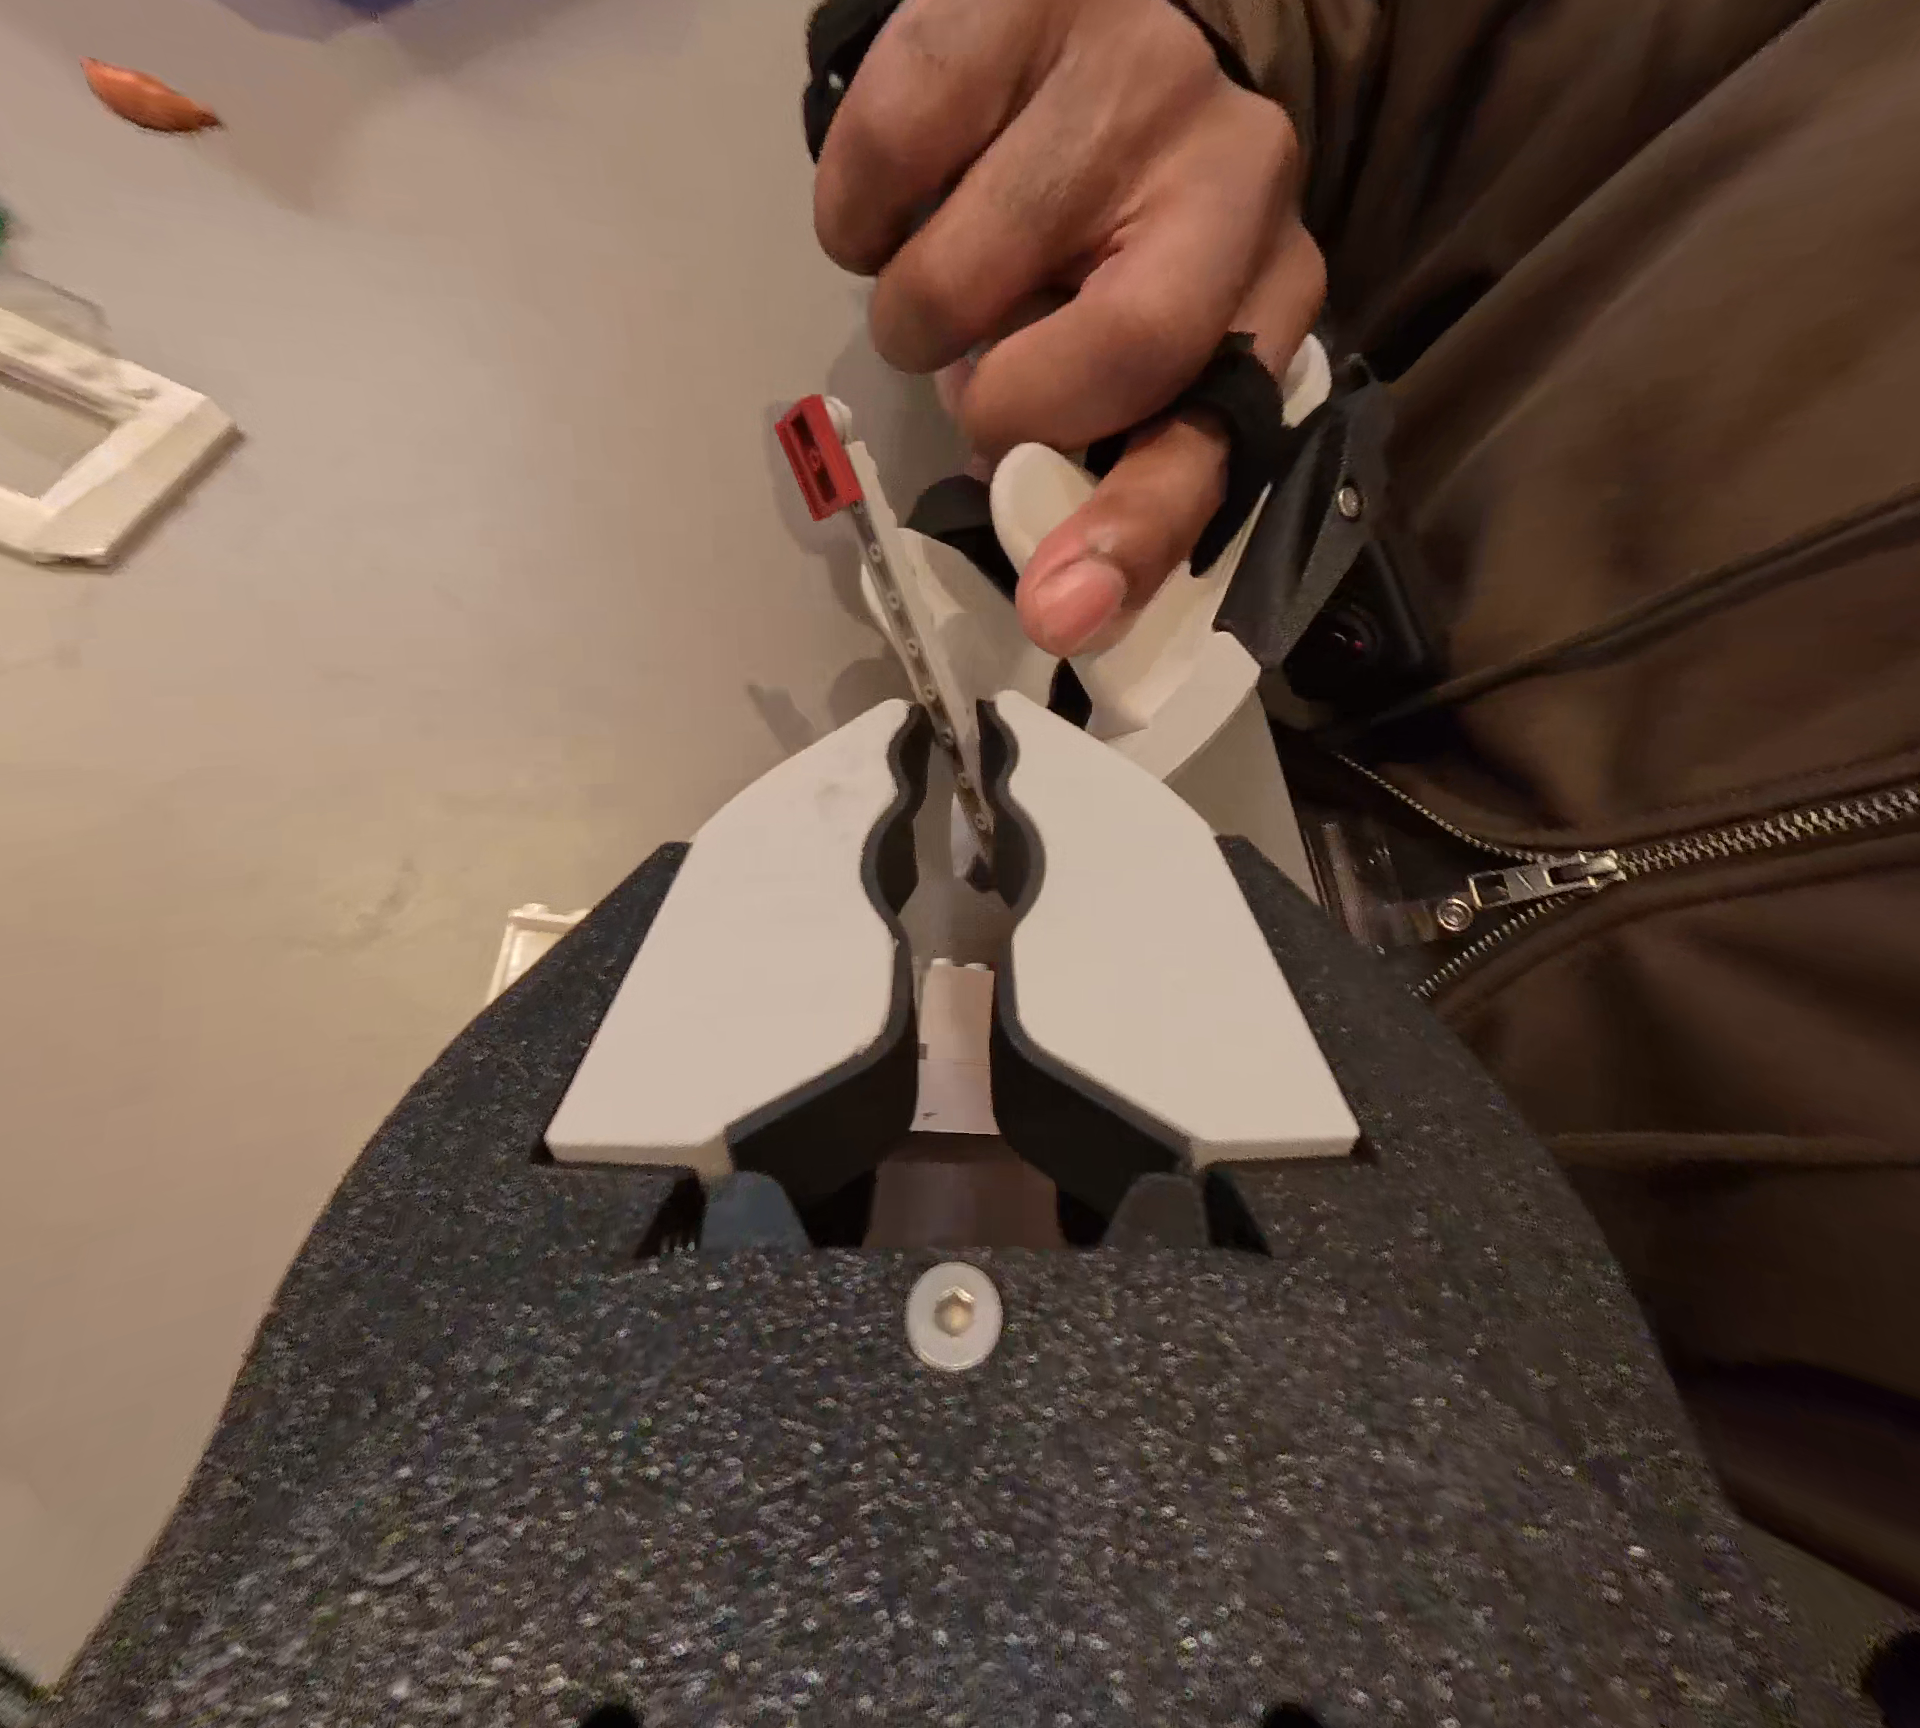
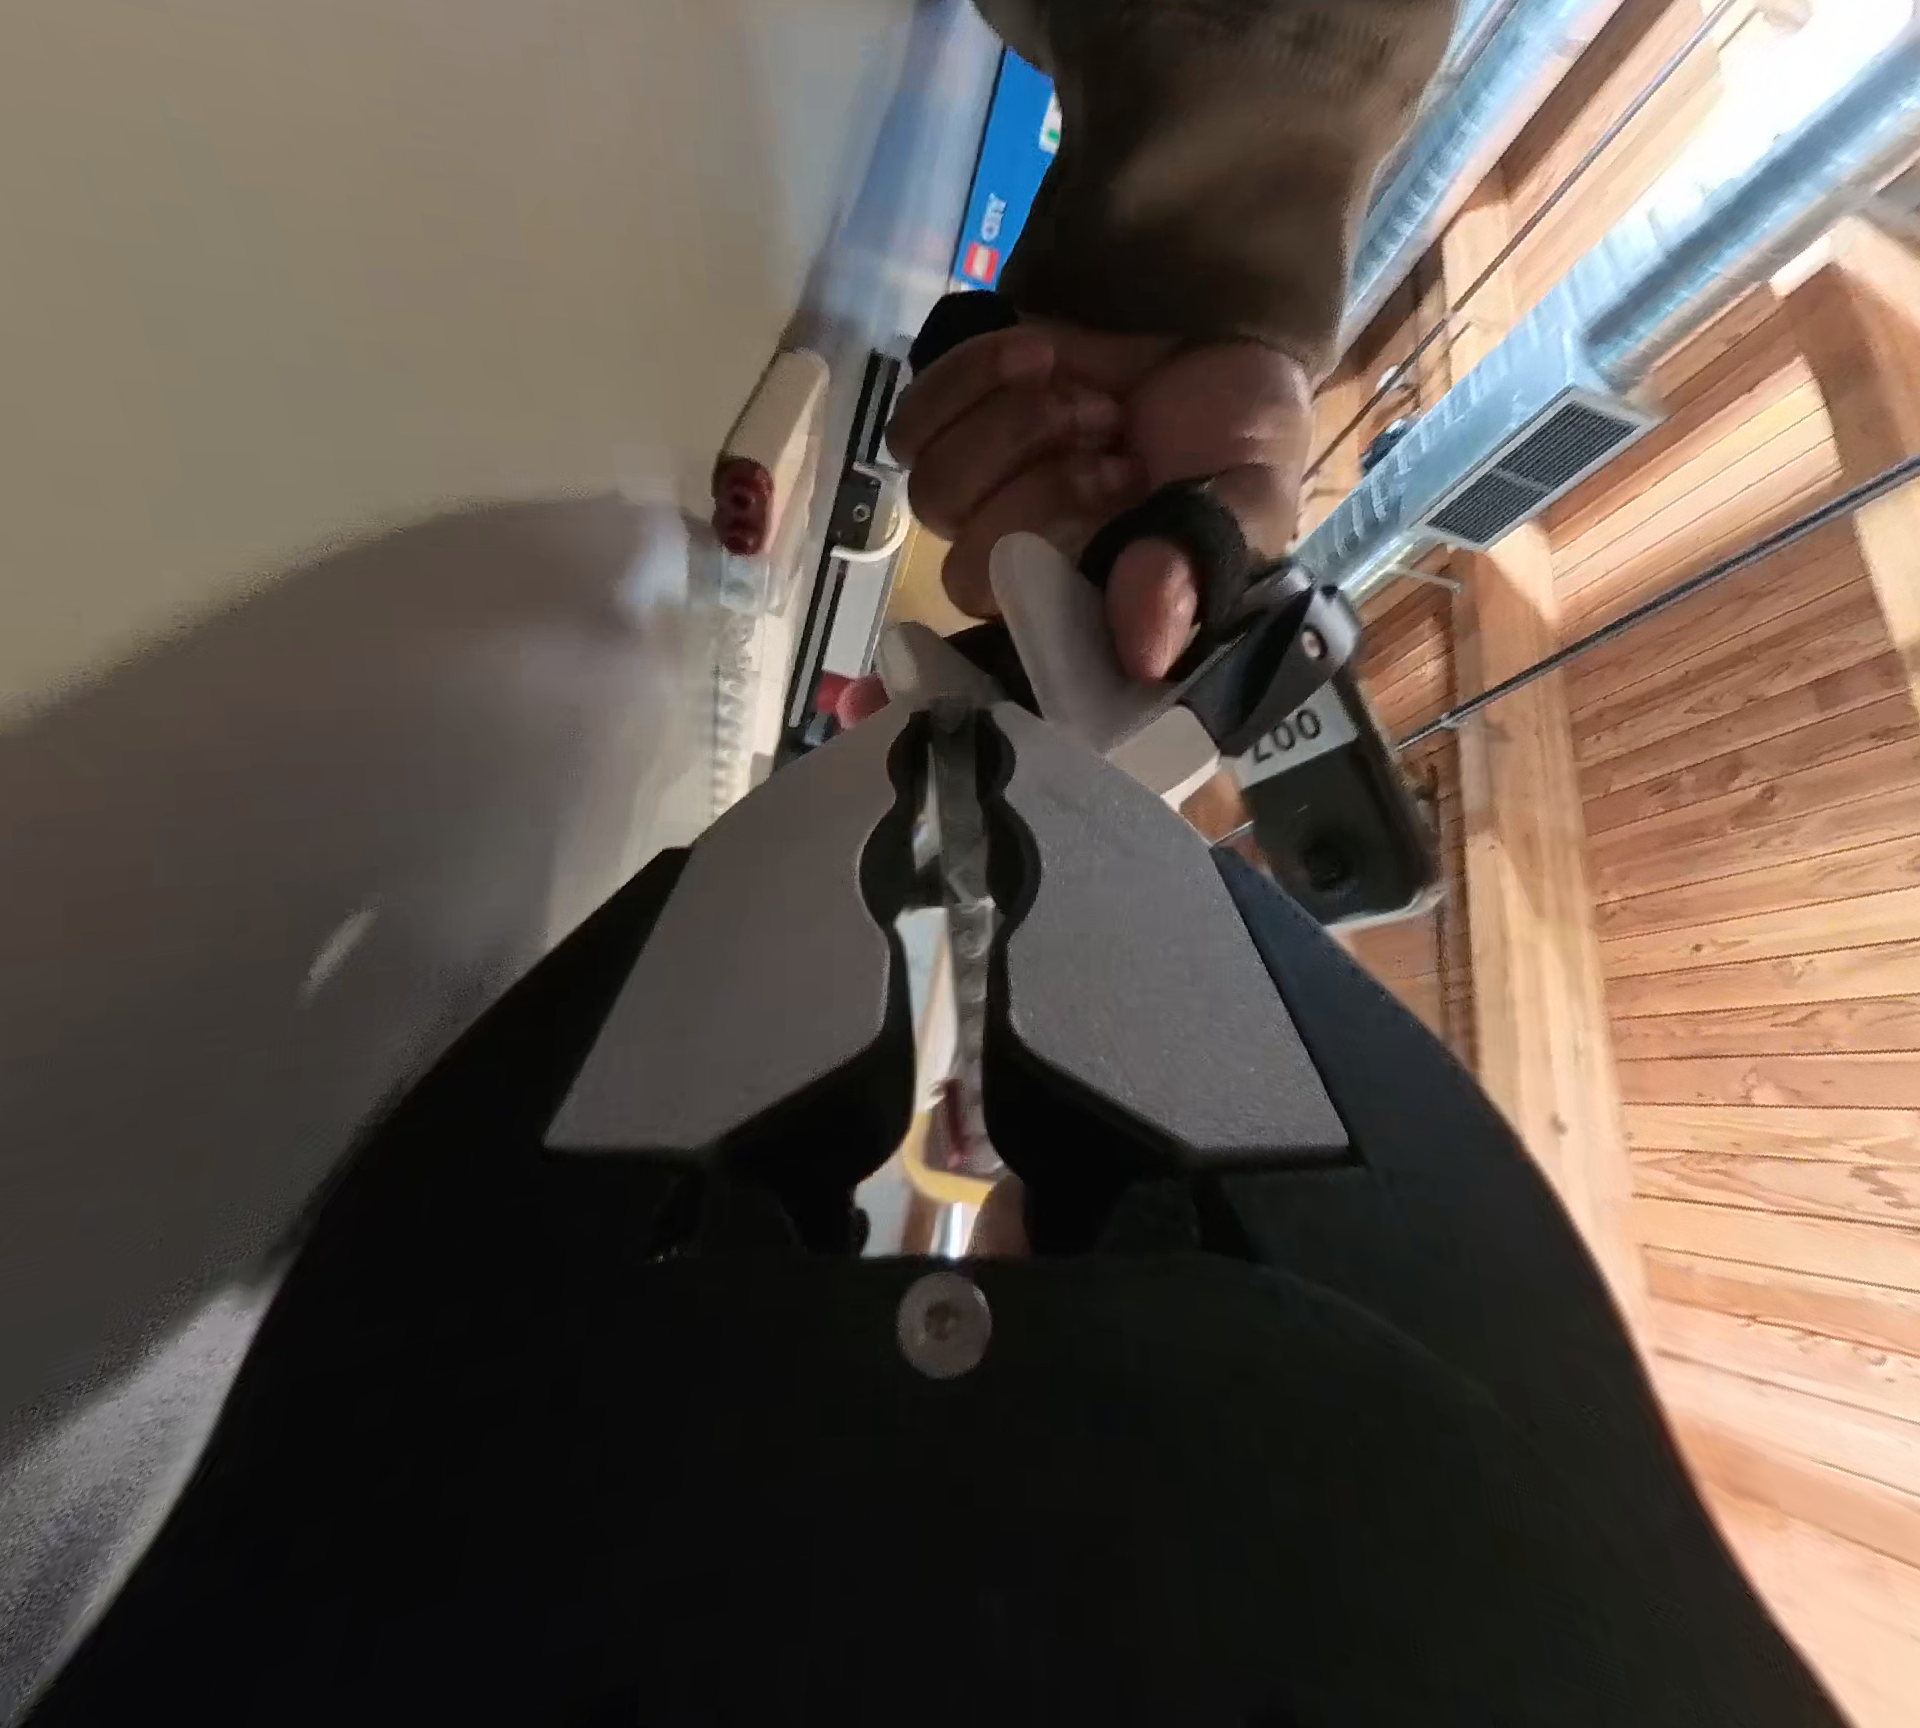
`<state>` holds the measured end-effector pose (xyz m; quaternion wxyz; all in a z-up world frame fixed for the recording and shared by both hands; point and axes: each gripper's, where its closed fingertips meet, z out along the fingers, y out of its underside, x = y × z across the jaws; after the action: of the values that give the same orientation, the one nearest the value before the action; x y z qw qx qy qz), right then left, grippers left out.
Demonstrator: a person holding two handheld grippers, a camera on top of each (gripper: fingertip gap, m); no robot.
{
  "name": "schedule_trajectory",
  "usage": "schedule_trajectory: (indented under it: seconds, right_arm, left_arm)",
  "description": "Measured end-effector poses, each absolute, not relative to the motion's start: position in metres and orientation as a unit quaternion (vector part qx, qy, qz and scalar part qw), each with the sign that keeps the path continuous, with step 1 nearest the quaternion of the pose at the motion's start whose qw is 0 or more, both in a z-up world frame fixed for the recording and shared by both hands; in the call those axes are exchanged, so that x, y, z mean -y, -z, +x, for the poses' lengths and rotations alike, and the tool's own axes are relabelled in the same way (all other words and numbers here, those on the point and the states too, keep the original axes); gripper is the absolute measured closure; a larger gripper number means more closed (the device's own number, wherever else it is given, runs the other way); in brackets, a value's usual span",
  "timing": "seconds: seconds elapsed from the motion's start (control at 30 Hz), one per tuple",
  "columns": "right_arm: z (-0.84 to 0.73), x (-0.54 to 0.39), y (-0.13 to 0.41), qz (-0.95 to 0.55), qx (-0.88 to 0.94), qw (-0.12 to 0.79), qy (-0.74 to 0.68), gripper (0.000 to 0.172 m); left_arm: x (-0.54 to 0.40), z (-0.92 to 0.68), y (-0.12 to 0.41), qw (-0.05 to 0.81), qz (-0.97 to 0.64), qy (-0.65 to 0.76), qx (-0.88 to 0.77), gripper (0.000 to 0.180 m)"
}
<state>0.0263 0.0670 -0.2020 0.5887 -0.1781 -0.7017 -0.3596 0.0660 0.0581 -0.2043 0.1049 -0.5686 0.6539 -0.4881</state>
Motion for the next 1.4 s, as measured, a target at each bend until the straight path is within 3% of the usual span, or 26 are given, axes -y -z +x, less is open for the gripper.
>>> schedule_trajectory:
  seconds: [0.2,0.37,0.53,0.7,0.93,1.03,1.13,1.4]
  right_arm:
    - [0.051,-0.081,0.188,-0.278,0.663,0.6,0.35,0.163]
    - [0.077,-0.09,0.166,-0.343,0.599,0.624,0.366,0.158]
    - [0.087,-0.092,0.158,-0.394,0.56,0.639,0.349,0.149]
    - [0.086,-0.091,0.17,-0.449,0.571,0.626,0.285,0.147]
    - [0.079,-0.095,0.186,-0.476,0.598,0.59,0.259,0.14]
    - [0.075,-0.095,0.192,-0.477,0.613,0.576,0.254,0.146]
    - [0.074,-0.095,0.2,-0.489,0.628,0.557,0.238,0.163]
    - [0.068,-0.093,0.199,-0.537,0.618,0.552,0.159,0.163]
  left_arm:
    - [-0.097,0.059,0.2,0.231,-0.594,0.398,-0.66,0.176]
    - [-0.131,0.05,0.204,0.393,-0.552,0.159,-0.718,0.176]
    - [-0.127,0.058,0.202,0.463,-0.491,0.026,-0.738,0.176]
    - [-0.135,0.054,0.202,0.497,-0.426,-0.107,-0.748,0.176]
    - [-0.127,0.052,0.207,0.498,-0.36,-0.171,-0.77,0.176]
    - [-0.123,0.052,0.209,0.495,-0.338,-0.181,-0.78,0.176]
    - [-0.122,0.052,0.207,0.498,-0.31,-0.201,-0.785,0.176]
    - [-0.125,0.051,0.197,0.512,-0.233,-0.241,-0.791,0.176]
